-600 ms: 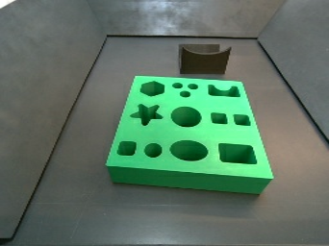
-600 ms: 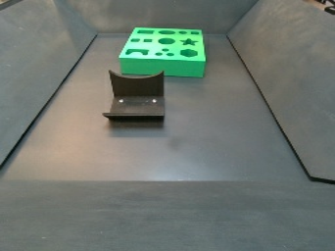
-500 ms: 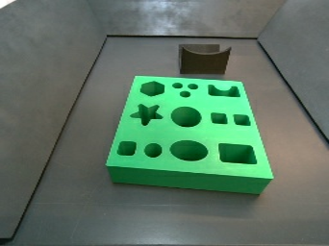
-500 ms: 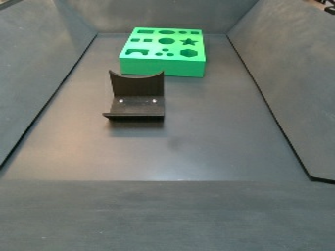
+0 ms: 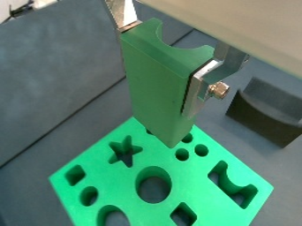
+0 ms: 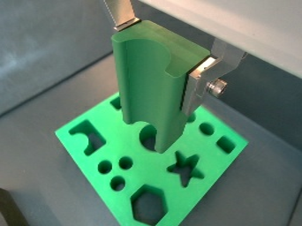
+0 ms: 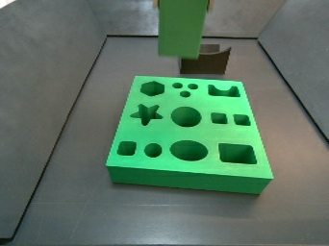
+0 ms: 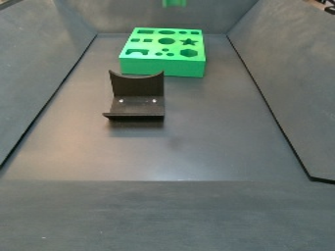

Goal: Insert the arch object.

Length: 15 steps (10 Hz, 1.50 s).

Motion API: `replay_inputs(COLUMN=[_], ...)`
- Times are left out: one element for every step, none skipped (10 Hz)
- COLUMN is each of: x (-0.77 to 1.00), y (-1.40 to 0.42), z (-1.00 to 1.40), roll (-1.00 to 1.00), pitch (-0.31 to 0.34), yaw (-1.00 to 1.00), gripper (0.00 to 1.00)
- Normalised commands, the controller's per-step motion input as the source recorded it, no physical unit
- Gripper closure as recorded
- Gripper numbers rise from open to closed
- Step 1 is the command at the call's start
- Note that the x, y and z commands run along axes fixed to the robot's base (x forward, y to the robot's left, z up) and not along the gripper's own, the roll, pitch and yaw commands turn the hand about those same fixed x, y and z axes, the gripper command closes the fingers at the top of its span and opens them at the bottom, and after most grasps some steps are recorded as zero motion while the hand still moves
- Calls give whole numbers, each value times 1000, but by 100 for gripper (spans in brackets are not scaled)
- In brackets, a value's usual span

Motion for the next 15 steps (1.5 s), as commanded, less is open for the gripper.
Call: replay_inputs(x=[1000,1000,463,0,140,523,946,1000,1000,963,763,603,806,829,649], y=[263,46,-109,0,0,0,-20,0,0,0,37,23,83,177,280], z=[-791,-671,-309,0,-309,-409,-534,-423,-397,-237,-94,0,-186,-314,-297], roll=[49,89,-13,0,-29,-97,29,121,194,269,304,227,26,9,66], pitch=[201,126,9,0,-83,-267,-196,-46,-4,3,43,40,0,0,0], yaw=[0,-14,-220,66,0,-40,-3,-34,-34,-91,-211,-346,-371,-331,-174], gripper=[100,100,100,100,100,100,100,100,100,100,100,100,100,100,100])
